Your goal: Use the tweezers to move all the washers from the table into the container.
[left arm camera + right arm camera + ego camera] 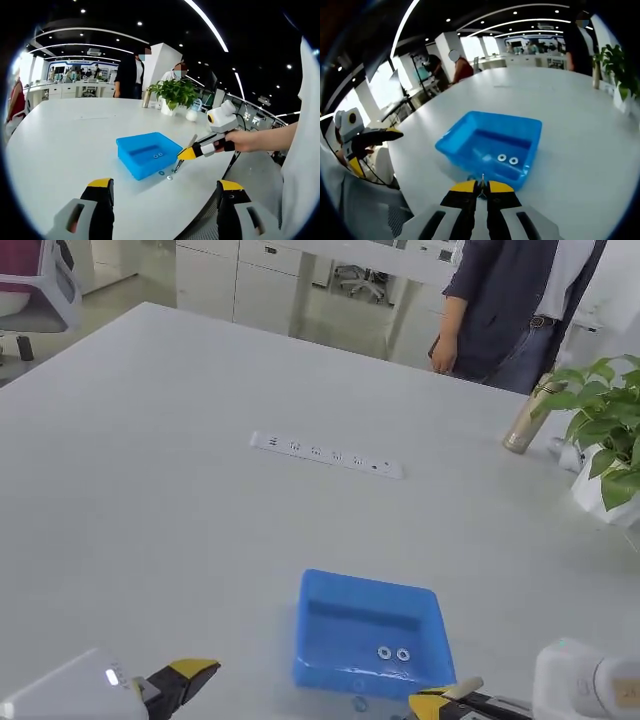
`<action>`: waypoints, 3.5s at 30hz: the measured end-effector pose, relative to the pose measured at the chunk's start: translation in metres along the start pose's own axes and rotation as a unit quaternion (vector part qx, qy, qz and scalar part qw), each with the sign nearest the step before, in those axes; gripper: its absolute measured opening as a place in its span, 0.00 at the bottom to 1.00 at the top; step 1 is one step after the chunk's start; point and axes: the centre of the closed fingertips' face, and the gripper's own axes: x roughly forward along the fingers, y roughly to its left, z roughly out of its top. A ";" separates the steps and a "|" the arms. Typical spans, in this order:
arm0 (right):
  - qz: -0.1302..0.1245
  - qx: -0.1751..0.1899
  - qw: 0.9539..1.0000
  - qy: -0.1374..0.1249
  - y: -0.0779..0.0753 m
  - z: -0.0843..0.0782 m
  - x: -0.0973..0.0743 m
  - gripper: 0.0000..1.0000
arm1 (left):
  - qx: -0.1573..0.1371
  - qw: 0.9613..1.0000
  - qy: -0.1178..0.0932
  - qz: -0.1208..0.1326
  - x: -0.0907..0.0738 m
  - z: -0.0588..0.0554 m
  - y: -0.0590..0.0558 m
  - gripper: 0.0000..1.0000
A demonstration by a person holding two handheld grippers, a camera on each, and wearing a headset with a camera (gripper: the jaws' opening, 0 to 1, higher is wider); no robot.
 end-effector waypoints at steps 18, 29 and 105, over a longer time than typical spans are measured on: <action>0.006 -0.040 0.999 0.017 0.011 0.001 0.003 0.04 | 0.002 1.000 0.005 -0.002 0.000 0.000 -0.002 0.86; 0.007 -0.125 0.991 0.041 0.022 0.000 0.007 0.04 | 0.005 1.000 0.005 -0.004 0.001 0.000 -0.001 0.86; 0.028 -0.033 0.999 -0.025 0.014 0.011 -0.003 0.03 | 0.005 1.000 0.004 -0.005 0.004 0.001 0.000 0.83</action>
